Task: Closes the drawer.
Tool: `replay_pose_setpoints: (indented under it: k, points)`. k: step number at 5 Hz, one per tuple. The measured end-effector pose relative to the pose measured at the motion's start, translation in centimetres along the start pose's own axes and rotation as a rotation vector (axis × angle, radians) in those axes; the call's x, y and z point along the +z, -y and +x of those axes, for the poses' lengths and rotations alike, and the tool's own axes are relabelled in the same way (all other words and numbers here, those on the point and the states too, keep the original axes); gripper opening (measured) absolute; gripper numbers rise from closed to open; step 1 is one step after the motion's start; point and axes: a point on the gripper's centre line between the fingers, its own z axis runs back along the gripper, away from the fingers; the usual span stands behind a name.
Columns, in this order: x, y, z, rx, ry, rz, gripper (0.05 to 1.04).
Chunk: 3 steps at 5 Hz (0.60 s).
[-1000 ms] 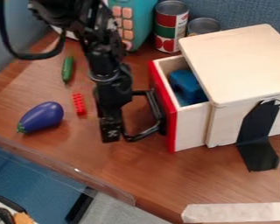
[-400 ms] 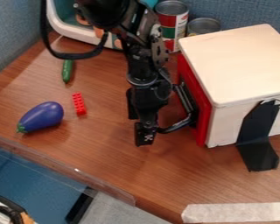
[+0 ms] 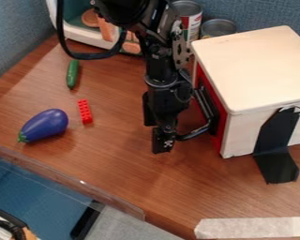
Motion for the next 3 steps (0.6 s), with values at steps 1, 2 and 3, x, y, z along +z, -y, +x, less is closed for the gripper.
replay_pose_setpoints:
  k: [1, 2, 3]
  points:
    - [1.9, -1.0, -2.2, 0.110, 0.019, 0.025, 1.000]
    - [5.1, -2.3, -7.4, 0.348, 0.024, 0.069, 0.999]
    - [8.8, -2.8, -11.5, 0.487, 0.092, 0.093, 0.998]
